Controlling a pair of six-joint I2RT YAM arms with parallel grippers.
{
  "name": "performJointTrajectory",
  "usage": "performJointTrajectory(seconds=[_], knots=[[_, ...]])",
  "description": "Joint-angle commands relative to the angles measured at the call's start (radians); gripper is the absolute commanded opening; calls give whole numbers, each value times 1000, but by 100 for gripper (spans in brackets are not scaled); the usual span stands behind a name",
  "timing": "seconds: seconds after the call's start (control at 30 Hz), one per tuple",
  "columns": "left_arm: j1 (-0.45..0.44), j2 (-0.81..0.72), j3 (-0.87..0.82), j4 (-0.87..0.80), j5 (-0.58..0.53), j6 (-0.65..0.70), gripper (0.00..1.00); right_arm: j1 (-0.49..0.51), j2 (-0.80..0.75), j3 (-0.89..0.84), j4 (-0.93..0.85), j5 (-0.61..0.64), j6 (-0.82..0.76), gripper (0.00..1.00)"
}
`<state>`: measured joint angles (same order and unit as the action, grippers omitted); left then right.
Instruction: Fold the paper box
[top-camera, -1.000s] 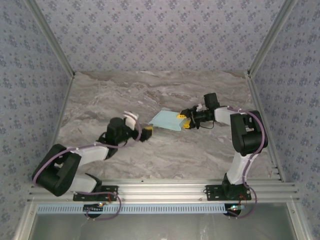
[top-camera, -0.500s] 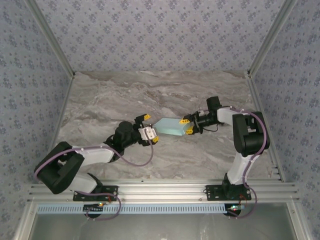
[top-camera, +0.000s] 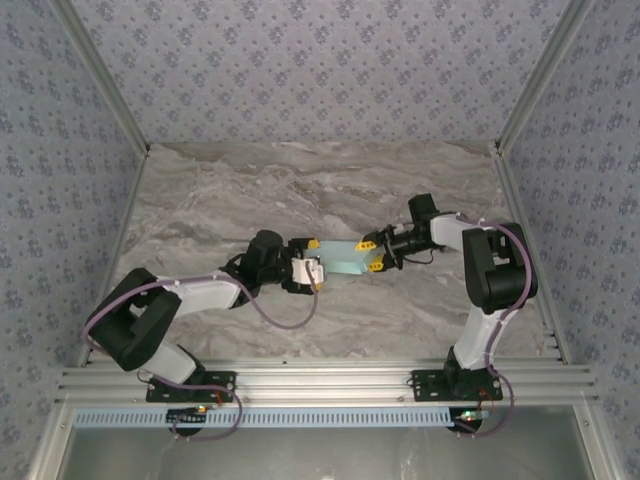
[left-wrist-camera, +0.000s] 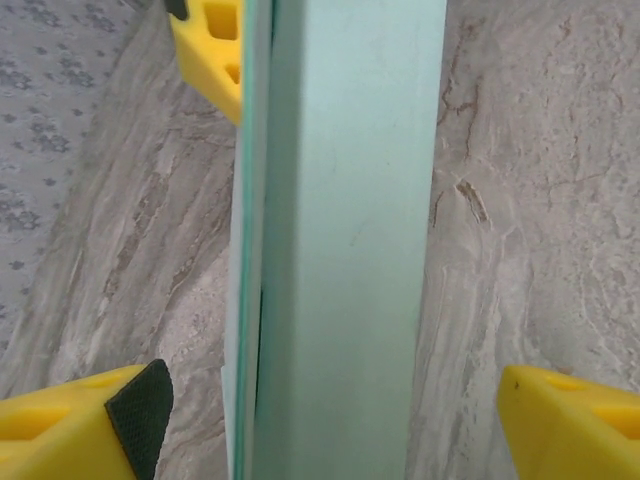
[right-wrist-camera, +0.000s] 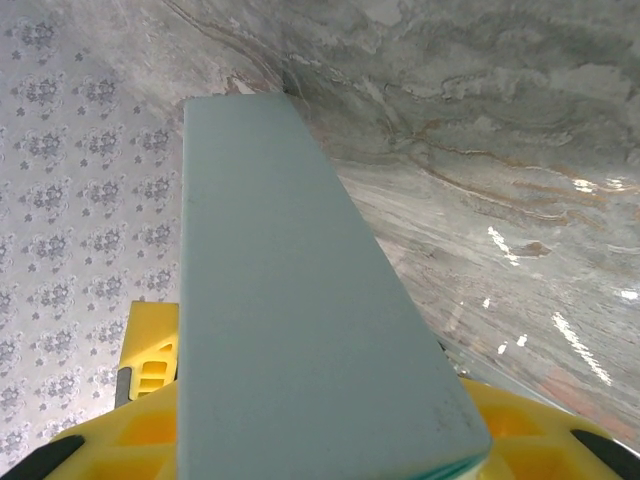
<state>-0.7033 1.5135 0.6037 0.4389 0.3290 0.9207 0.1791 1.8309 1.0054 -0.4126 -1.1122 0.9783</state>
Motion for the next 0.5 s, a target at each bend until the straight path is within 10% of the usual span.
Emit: performJointTrajectory(seconds=[0.0, 0.47], knots=[[-6, 32, 57, -78, 10, 56, 83, 21, 5, 30, -23, -3, 31, 34], [-5, 43, 83, -78, -58, 45, 52, 43, -5, 62, -30, 5, 68, 37]])
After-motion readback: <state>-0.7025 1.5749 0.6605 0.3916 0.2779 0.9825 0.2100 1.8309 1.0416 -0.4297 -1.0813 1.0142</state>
